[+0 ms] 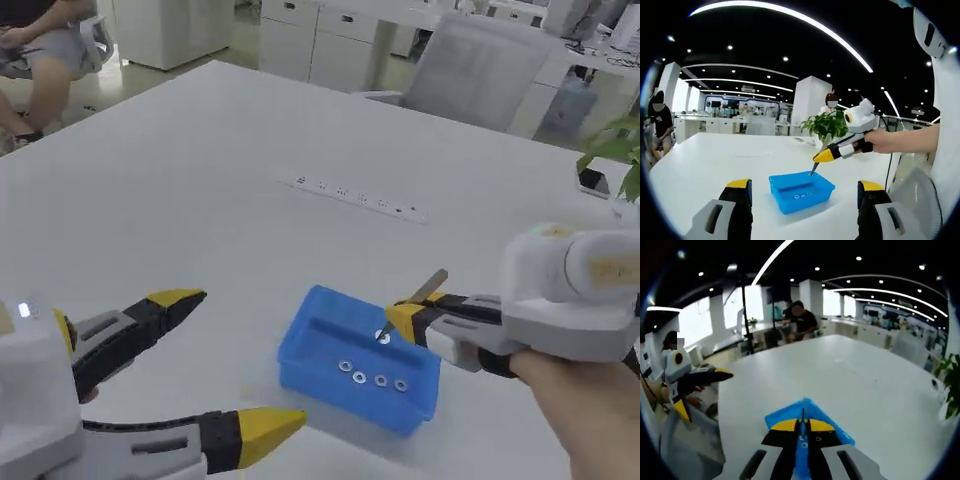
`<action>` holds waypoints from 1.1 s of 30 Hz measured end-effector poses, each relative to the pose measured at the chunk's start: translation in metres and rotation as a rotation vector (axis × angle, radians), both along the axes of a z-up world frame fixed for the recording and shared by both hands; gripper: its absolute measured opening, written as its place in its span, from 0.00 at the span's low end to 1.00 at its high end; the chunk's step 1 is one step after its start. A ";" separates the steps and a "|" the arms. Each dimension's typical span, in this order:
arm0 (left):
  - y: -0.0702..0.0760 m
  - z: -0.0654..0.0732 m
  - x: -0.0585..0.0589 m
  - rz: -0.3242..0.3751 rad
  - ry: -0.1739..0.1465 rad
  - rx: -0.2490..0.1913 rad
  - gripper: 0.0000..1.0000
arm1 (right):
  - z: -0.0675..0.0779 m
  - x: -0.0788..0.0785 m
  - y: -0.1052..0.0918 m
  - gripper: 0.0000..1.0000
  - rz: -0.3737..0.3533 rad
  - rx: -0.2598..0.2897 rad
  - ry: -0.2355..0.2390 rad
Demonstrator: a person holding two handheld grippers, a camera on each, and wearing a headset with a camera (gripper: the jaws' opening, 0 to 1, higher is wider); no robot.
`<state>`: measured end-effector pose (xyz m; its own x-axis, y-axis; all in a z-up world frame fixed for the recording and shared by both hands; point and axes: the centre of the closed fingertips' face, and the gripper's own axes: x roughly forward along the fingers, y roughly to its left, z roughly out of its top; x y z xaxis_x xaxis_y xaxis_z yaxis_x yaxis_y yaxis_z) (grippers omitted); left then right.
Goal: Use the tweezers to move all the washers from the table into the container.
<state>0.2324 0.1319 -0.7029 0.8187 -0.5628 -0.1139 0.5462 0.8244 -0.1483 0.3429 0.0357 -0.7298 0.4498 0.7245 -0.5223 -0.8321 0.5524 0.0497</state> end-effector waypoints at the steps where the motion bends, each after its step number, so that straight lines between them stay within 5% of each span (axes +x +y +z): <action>1: 0.001 -0.001 0.000 0.004 0.009 -0.009 0.88 | 0.000 0.001 -0.001 0.03 -0.005 -0.001 -0.001; 12: -0.007 -0.004 -0.004 -0.043 0.039 -0.027 0.85 | -0.017 0.003 0.009 0.03 -0.081 -0.040 0.015; 20: -0.009 -0.002 -0.004 -0.072 0.066 -0.111 0.84 | -0.022 0.004 0.034 0.03 -0.061 -0.057 0.019; 33: -0.004 -0.009 0.000 -0.047 0.093 -0.103 0.83 | -0.040 0.012 0.038 0.03 -0.038 -0.074 0.049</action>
<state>0.2322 0.1281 -0.7116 0.7796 -0.6130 -0.1283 0.5638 0.7761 -0.2824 0.3546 0.0734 -0.7695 0.4485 0.6659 -0.5963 -0.8082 0.5870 0.0477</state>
